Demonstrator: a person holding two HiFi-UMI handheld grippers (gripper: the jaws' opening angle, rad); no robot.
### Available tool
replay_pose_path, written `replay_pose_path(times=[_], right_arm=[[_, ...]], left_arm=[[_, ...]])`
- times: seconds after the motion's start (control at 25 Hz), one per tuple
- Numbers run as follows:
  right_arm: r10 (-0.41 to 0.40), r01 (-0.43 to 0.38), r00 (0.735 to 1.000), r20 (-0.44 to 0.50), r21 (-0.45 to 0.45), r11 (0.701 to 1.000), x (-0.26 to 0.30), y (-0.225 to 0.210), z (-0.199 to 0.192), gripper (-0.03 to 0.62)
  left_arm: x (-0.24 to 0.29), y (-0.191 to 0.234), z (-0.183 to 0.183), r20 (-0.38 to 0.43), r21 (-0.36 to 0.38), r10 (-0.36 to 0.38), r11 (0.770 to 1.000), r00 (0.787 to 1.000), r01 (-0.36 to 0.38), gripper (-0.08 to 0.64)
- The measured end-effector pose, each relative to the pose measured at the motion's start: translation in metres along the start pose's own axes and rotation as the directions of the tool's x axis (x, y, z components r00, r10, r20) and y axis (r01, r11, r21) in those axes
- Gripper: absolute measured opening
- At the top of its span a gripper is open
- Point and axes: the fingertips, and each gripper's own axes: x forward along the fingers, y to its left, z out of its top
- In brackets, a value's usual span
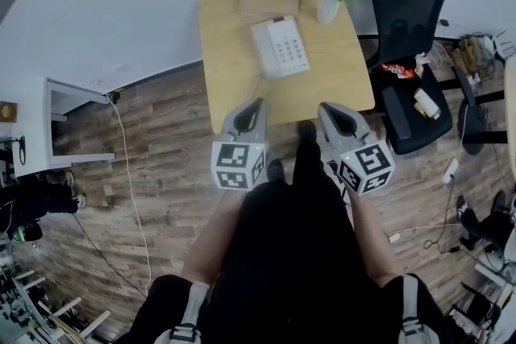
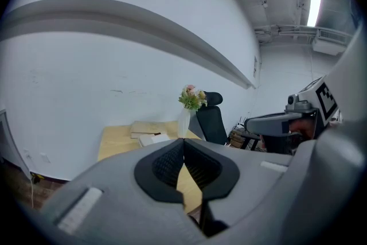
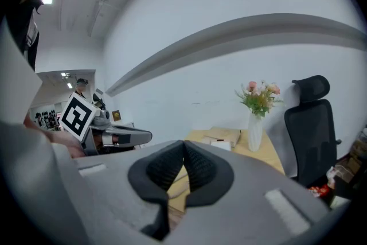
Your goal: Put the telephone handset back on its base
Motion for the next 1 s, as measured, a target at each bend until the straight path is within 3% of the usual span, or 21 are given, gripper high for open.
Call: replay_pose_path(times=[0.44,1.0], right_arm=[[-0.024,0.024,1.0,0.018,-0.004,1.0,-0.009,0.016,0.001,0.003],[-0.03,0.03,1.0,0.003,-0.015,0.999,-0.012,0.019,-0.007,0.003]], left_arm=[[-0.013,-0.009,0.005,0.013,0.021,-0.059,0.998,0.998,0.059,0.011],[-0.016,-0.012,-0.001,0.017,0.019,-0.075,0.997,0.997,0.075,0.011]])
